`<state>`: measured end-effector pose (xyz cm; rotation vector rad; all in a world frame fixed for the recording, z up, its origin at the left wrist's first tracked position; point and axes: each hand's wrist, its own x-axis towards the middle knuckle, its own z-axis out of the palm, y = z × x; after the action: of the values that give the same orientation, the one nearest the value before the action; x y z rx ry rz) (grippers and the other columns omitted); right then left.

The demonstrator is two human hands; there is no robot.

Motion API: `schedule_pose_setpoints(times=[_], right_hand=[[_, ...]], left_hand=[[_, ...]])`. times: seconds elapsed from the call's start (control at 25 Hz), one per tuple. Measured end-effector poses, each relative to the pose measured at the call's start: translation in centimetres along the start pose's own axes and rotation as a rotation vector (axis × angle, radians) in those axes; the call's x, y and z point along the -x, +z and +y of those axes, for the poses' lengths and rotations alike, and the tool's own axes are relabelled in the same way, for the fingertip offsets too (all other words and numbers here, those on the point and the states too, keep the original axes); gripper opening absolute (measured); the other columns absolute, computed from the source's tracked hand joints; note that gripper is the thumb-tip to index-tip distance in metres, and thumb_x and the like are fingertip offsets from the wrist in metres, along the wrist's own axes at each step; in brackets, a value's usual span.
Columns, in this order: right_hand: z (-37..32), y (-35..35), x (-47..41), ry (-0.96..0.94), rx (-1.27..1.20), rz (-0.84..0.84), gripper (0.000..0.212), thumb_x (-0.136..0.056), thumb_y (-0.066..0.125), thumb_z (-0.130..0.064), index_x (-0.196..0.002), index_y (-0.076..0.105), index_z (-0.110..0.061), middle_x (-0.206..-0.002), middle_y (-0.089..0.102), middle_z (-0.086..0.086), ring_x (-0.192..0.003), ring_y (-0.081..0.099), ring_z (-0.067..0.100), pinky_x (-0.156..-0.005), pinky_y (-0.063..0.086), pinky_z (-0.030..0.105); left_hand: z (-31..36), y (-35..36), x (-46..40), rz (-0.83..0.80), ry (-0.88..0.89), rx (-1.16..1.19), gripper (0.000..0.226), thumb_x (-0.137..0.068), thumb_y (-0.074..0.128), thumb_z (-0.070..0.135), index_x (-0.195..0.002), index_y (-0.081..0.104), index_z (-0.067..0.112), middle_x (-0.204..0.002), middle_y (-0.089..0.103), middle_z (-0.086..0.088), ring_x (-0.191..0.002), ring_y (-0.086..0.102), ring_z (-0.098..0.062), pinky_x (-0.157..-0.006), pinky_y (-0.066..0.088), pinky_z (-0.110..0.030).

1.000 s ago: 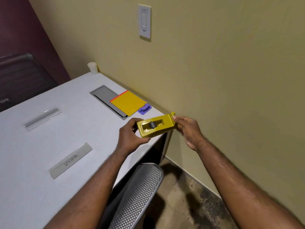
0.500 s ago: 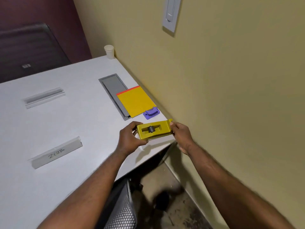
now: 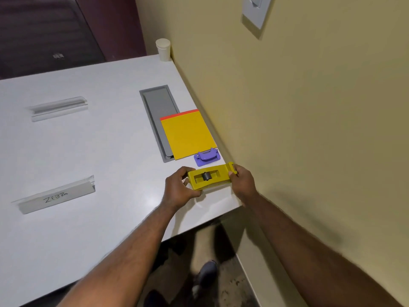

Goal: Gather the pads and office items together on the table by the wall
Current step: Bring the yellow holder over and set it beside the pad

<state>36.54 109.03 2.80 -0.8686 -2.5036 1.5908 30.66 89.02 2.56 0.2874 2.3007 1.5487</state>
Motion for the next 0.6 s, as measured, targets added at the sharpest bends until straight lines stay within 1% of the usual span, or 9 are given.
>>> schedule_pose_setpoints(times=[0.12,0.24,0.28,0.36,0.48,0.52,0.6], right_hand=[[0.7,0.4,-1.7,0.021,0.039,0.003,0.024,-0.093,0.046,-0.007,-0.106,0.065,-0.004,-0.088,0.061,0.003,-0.082,0.054,0.021,-0.073,0.038,0.027],[0.8,0.8,-3.1,0.036,0.049,-0.029,0.021,-0.092,0.045,-0.003,-0.090,0.063,-0.013,-0.078,0.057,-0.001,-0.075,0.050,0.019,-0.065,0.037,0.029],[0.8,1.0,-3.4,0.029,0.053,-0.036,0.022,-0.092,0.044,-0.002,-0.088,0.061,-0.016,-0.077,0.057,0.000,-0.074,0.050,0.019,-0.065,0.037,0.029],[0.8,1.2,-4.1,0.031,0.059,-0.035,0.023,-0.092,0.045,-0.002,-0.091,0.062,-0.017,-0.082,0.059,0.003,-0.077,0.052,0.022,-0.068,0.039,0.030],[1.1,1.7,-5.0,0.053,0.058,-0.024,0.024,-0.093,0.045,-0.002,-0.098,0.065,-0.013,-0.090,0.063,0.007,-0.085,0.058,0.027,-0.076,0.045,0.034],[1.0,1.7,-5.1,0.058,0.064,-0.020,0.024,-0.093,0.045,-0.002,-0.100,0.066,-0.012,-0.091,0.063,0.007,-0.085,0.058,0.027,-0.076,0.045,0.034],[1.1,1.6,-5.1,0.050,0.092,-0.019,0.025,-0.092,0.044,-0.001,-0.098,0.066,-0.011,-0.088,0.062,0.005,-0.081,0.054,0.023,-0.070,0.040,0.030]], left_hand=[[-0.8,0.8,-1.3,0.011,-0.019,-0.026,0.064,-0.051,0.091,0.008,-0.107,0.063,0.018,-0.099,0.068,0.003,-0.095,0.063,-0.014,-0.087,0.055,-0.030],[-1.7,1.3,-2.2,0.044,-0.034,-0.044,0.065,-0.050,0.092,0.011,-0.107,0.063,0.018,-0.100,0.068,0.003,-0.095,0.064,-0.015,-0.085,0.056,-0.033],[-1.9,1.5,-2.4,0.057,-0.042,-0.044,0.065,-0.049,0.092,0.011,-0.107,0.063,0.018,-0.100,0.068,0.002,-0.096,0.064,-0.016,-0.085,0.056,-0.034],[-2.2,1.7,-2.8,0.072,-0.047,-0.046,0.066,-0.049,0.092,0.011,-0.108,0.063,0.017,-0.100,0.068,0.002,-0.094,0.064,-0.017,-0.085,0.056,-0.036],[-2.3,2.1,-3.5,0.083,-0.056,-0.057,0.066,-0.050,0.092,0.010,-0.109,0.062,0.017,-0.101,0.068,0.001,-0.095,0.064,-0.016,-0.085,0.056,-0.036],[-2.4,2.1,-3.7,0.081,-0.055,-0.061,0.066,-0.051,0.092,0.010,-0.109,0.061,0.017,-0.102,0.067,0.001,-0.096,0.064,-0.016,-0.086,0.056,-0.035],[-2.5,2.3,-3.9,0.071,-0.053,-0.075,0.066,-0.051,0.092,0.009,-0.109,0.061,0.017,-0.102,0.067,0.002,-0.097,0.064,-0.016,-0.085,0.055,-0.032]])
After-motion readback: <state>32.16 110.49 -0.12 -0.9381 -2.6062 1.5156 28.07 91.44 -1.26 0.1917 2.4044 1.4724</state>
